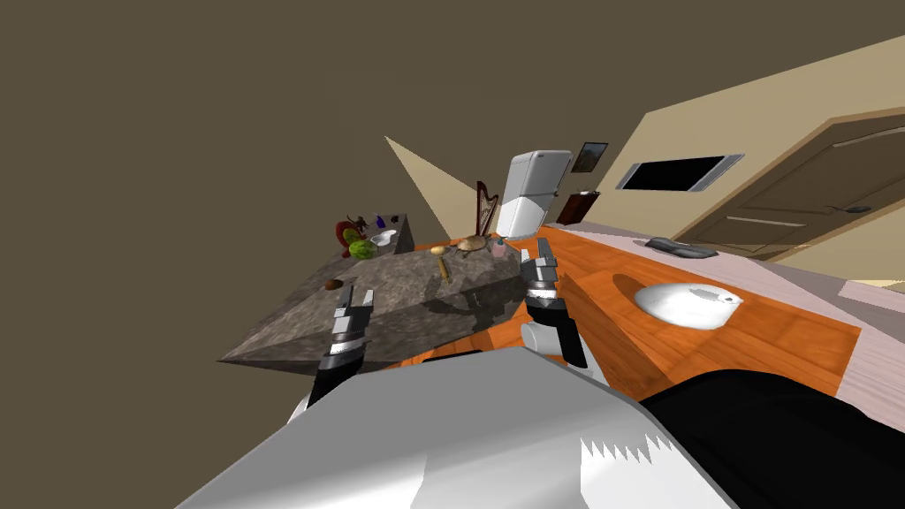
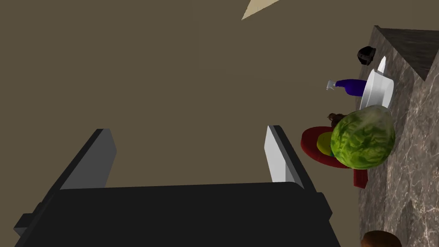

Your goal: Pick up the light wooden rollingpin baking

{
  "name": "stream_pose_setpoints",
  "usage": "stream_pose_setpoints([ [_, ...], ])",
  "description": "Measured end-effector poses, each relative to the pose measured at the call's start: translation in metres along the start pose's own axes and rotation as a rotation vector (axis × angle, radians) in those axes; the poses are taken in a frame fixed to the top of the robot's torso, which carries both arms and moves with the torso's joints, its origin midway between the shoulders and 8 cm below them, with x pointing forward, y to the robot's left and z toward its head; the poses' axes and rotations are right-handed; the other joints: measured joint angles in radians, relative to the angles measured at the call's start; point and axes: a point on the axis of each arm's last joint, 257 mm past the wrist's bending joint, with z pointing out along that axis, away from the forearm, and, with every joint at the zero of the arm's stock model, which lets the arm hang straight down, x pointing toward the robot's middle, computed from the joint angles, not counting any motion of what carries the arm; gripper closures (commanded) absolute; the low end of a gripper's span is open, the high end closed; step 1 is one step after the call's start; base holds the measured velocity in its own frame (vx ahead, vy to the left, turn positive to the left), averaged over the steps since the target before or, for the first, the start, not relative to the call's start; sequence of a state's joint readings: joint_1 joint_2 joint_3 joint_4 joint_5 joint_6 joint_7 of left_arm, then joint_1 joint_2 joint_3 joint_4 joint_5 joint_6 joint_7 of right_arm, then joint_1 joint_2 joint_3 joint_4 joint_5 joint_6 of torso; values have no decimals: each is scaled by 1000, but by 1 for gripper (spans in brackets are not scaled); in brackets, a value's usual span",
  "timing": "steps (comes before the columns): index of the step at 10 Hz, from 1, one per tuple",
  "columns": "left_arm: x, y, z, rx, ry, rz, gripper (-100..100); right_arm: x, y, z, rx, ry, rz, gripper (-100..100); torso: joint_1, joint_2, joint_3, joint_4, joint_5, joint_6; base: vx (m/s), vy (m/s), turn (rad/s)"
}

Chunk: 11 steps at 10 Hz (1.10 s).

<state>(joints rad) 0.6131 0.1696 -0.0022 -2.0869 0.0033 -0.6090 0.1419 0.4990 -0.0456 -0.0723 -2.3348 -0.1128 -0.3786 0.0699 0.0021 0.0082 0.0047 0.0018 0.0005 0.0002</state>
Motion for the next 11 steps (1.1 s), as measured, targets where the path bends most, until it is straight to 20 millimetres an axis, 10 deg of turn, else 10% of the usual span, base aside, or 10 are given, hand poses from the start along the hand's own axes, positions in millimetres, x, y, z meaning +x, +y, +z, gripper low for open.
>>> stream_pose_setpoints([
  [11,-43,88,-95,-271,202,7,-100,0,0,0,0,0,0,0,-2,-4,-2,-1,-1,0,-71,-18,-100],
])
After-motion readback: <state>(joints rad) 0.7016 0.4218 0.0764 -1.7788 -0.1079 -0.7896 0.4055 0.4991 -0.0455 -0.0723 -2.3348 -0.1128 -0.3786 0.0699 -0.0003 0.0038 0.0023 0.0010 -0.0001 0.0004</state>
